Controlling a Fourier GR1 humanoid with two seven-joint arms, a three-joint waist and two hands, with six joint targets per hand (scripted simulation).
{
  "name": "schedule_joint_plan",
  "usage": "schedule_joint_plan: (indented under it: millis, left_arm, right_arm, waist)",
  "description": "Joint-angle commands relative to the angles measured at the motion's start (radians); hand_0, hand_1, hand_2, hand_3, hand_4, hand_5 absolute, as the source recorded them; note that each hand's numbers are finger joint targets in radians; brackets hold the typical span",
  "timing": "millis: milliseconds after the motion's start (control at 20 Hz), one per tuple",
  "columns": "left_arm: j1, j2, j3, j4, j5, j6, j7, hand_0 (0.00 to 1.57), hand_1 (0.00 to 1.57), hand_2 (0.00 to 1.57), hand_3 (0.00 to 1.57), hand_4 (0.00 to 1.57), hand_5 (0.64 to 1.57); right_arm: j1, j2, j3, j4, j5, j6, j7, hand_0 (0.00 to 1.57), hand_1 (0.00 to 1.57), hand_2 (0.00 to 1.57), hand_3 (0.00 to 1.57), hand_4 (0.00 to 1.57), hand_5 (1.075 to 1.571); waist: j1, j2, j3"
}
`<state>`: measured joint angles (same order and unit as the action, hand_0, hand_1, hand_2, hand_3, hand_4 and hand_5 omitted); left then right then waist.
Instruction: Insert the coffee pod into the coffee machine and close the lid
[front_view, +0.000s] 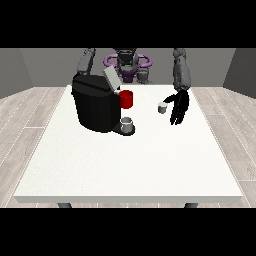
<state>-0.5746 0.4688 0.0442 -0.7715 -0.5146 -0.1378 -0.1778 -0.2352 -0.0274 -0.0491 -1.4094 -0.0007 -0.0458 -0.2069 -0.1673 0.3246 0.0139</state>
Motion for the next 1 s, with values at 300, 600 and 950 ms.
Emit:
schedule_joint_plan:
  millis: [300, 600, 950]
  left_arm:
    - [-0.032, -0.046, -0.035, 0.077, -0.083, 0.056, -0.028, 1.07, 1.07, 1.14, 1.11, 0.0, 1.571]
    - [0.013, -0.092, -0.081, 0.068, -0.138, 0.117, -0.074, 1.26, 1.26, 1.25, 1.1, 0.0, 1.571]
    - [-0.023, -0.177, -0.116, 0.038, -0.175, 0.107, 0.035, 1.26, 1.26, 1.31, 1.21, 0.06, 1.571]
  right_arm:
    - [-0.012, -0.004, -0.014, 0.042, -0.028, 0.021, 0.004, 0.0, 0.0, 0.0, 0.0, 0.38, 1.571]
    - [-0.025, 0.024, -0.013, 0.056, -0.023, -0.018, 0.025, 0.0, 0.0, 0.0, 0.0, 0.36, 1.571]
    - [-0.042, 0.005, -0.054, 0.183, -0.018, -0.027, -0.04, 0.0, 0.0, 0.0, 0.0, 0.31, 1.571]
  waist:
    - [-0.019, -0.023, -0.0141]
    - [-0.003, -0.035, -0.0145]
    - [0.023, -0.067, -0.0136]
